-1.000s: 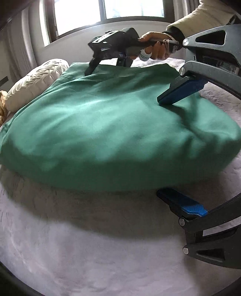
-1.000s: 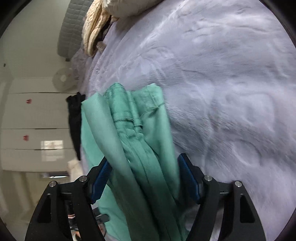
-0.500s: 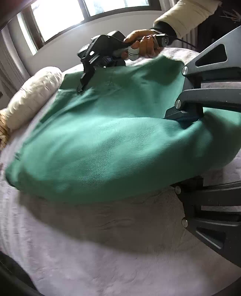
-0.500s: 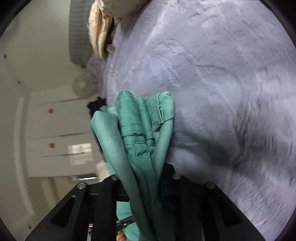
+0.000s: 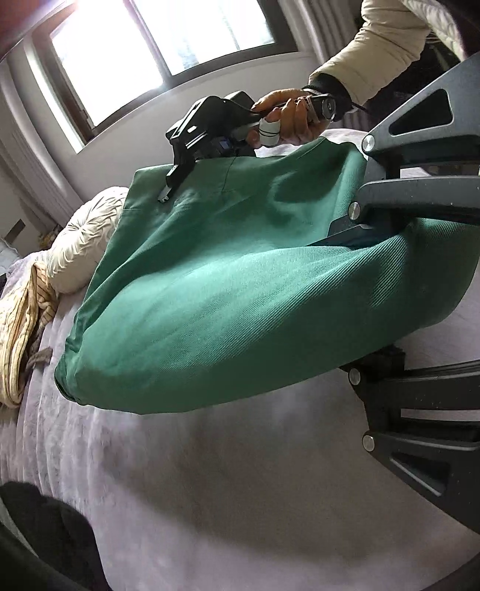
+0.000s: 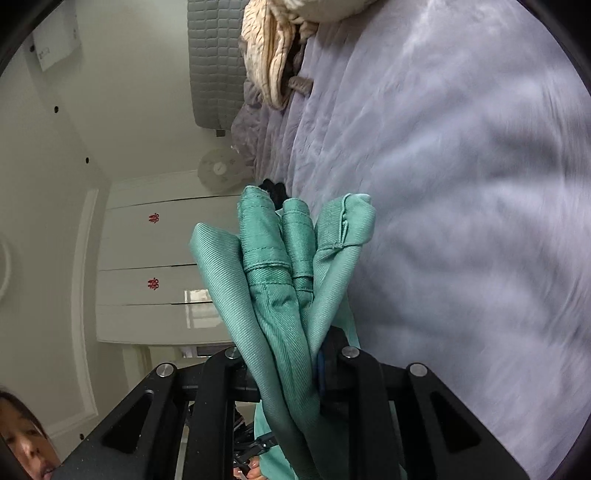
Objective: Fold large clothes
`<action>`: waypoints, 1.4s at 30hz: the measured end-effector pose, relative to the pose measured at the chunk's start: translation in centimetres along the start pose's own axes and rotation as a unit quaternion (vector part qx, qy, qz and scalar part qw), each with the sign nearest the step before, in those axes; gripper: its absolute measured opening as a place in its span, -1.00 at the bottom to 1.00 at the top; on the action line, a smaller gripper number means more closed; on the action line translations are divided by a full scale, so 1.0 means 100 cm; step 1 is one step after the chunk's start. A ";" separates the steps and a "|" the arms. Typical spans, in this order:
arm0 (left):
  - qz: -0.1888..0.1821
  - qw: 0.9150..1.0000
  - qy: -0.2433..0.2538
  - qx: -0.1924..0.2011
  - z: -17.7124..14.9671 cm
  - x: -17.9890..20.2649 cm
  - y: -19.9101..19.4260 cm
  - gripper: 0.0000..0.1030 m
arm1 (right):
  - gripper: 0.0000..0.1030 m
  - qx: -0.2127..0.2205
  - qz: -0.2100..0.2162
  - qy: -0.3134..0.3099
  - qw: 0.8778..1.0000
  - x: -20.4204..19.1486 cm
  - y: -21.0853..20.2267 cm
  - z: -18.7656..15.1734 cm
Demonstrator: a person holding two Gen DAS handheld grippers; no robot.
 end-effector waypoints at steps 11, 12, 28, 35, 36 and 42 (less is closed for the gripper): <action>0.044 0.996 -0.014 -0.081 -0.129 -0.066 -0.059 -0.19 | -0.59 -0.030 -0.027 0.065 0.997 0.062 0.083 -0.125; 0.057 0.994 -0.015 -0.097 -0.143 -0.078 -0.052 -0.18 | -0.59 -0.032 -0.038 0.074 0.996 0.075 0.092 -0.130; 0.130 0.990 0.032 -0.033 -0.097 -0.123 -0.075 -0.01 | -0.75 0.038 -0.280 -0.089 0.955 0.047 0.085 -0.130; 0.184 0.982 0.013 -0.029 -0.090 -0.137 -0.032 0.19 | -0.91 0.058 -0.358 -0.093 0.927 0.101 0.085 -0.101; 0.198 0.979 0.022 -0.033 -0.093 -0.137 -0.030 0.23 | -0.91 0.059 -0.349 -0.078 0.932 0.107 0.085 -0.095; 0.211 0.976 0.018 -0.048 -0.104 -0.130 -0.054 0.23 | -0.89 0.063 -0.362 -0.070 0.928 0.103 0.067 -0.098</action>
Point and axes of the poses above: each gripper's, at about its wrist camera, not at the fingertips, and y roughly the way its jaws point, x to its right, z to its top, the point moved 7 cm from there along y, roughly the way its jaws point, and after that the axes turned 13 degrees about y, right-handed, at the moved point
